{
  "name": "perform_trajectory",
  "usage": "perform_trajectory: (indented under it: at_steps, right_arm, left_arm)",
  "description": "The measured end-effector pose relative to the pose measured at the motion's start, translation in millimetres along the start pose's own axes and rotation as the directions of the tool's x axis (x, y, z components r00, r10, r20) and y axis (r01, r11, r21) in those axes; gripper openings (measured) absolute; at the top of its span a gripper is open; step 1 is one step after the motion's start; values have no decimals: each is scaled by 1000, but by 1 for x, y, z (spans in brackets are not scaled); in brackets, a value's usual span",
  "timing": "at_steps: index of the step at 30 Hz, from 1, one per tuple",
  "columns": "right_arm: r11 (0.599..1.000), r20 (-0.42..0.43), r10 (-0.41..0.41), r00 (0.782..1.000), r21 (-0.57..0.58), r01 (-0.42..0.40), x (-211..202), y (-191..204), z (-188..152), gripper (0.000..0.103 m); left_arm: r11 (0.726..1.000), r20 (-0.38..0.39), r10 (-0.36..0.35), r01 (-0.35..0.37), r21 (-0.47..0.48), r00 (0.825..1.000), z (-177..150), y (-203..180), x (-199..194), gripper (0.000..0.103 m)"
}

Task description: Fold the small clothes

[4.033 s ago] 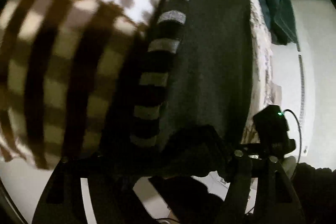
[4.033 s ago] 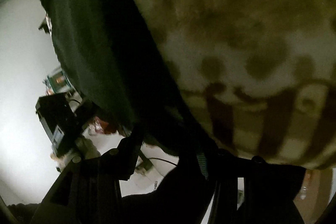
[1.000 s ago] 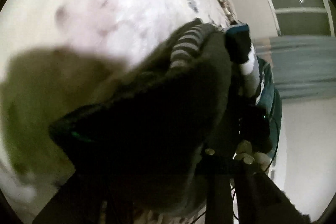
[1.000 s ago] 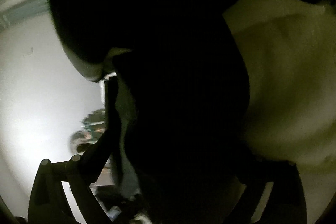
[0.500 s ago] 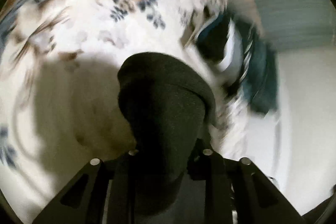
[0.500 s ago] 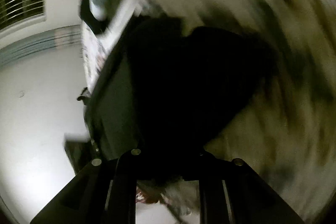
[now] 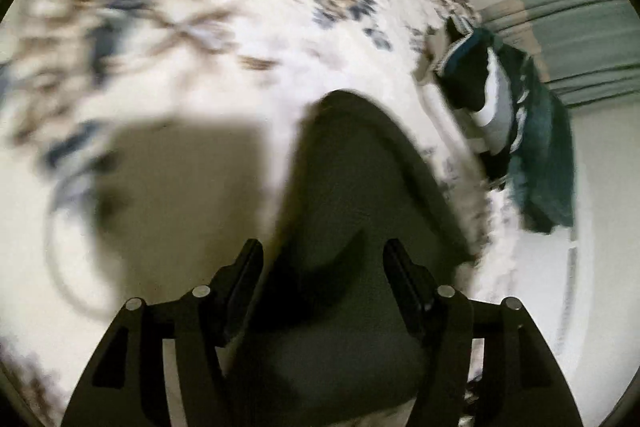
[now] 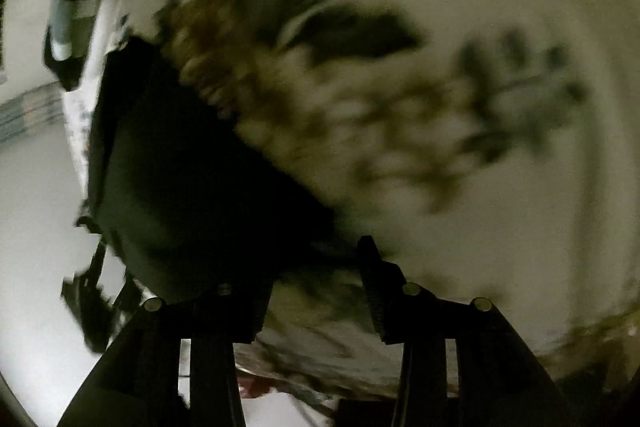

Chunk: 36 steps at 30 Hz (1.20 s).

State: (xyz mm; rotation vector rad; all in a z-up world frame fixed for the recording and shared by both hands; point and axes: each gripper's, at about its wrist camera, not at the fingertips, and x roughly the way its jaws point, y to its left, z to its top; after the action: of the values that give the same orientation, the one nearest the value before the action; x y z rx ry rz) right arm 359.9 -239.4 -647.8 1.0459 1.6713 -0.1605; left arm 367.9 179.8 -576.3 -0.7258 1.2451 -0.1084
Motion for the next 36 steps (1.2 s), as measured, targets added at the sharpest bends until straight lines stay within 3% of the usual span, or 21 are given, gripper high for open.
perform_trajectory:
  at_steps: [2,5,7,8,10,12,13,14,15,17,18,19,21,24,27,29,30,31,33,35,36]
  right_arm:
    - [1000,9,9,1000,-21,-9,-25,-10,21,45]
    - [994,42,9,999,-107,-4,-36,20,32,46]
    - [973,67,17,998,-231,-1,-38,56,50,53]
    - [962,73,17,997,-275,3,-37,68,57,53]
    - [899,90,10,996,-437,30,-24,133,69,61]
    - [822,139,-33,990,-560,106,-10,174,77,63]
    - [774,162,-50,985,-617,141,-2,189,73,63]
    - [699,181,-83,980,-690,186,12,213,78,63]
    - [662,190,-110,976,-719,214,13,209,75,63]
    - [633,192,-128,973,-739,229,27,234,89,55]
    - [644,186,-106,977,-736,210,28,243,92,24]
    - [671,191,-87,978,-714,199,22,244,93,10]
    - [759,208,-5,978,-636,139,3,240,101,9]
    - [846,216,31,976,-525,90,-2,237,115,9]
    - [872,168,38,985,-487,50,1,231,122,12]
    - [880,146,74,987,-475,5,-11,223,124,20]
    - [881,139,103,985,-471,-26,-18,218,125,30]
    - [880,140,116,983,-473,-37,-23,211,123,46]
    - [870,130,111,985,-492,-33,-26,206,121,60]
    - [858,92,92,991,-512,-33,-13,214,118,60]
    - [851,66,86,994,-524,-39,-6,216,119,60]
  left_arm:
    - [991,7,131,-131,26,991,-24,13,-19,60]
    - [961,-21,273,-272,48,962,-57,43,-21,60]
    - [945,-74,327,-325,33,942,-76,71,-8,60]
    - [944,-80,331,-329,28,940,-82,81,-2,60]
    - [955,-44,296,-295,35,954,-85,86,2,71]
    - [969,-36,246,-245,32,969,-84,87,9,103]
    - [975,-34,221,-220,31,975,-82,87,13,103]
    - [967,-34,254,-253,29,967,-81,86,18,103]
    - [962,-34,274,-273,32,961,-80,84,21,103]
    - [952,-34,305,-303,42,952,-80,80,25,103]
    - [949,-41,313,-311,44,949,-79,80,26,103]
    - [948,-49,316,-313,47,948,-78,79,27,103]
    - [952,-78,305,-302,47,949,-74,78,24,103]
    - [958,-78,287,-287,18,955,-64,76,4,103]
    - [957,-2,291,-291,4,957,-39,67,-24,103]
    - [963,39,269,-269,8,962,-12,54,-28,103]
    - [972,50,231,-233,18,972,0,46,-24,103]
    - [978,53,206,-208,31,977,9,39,-18,103]
    - [988,41,129,-132,75,991,38,13,7,103]
    - [993,7,51,-51,107,999,65,-2,42,99]
    - [993,-7,30,-29,112,1000,68,-8,53,89]
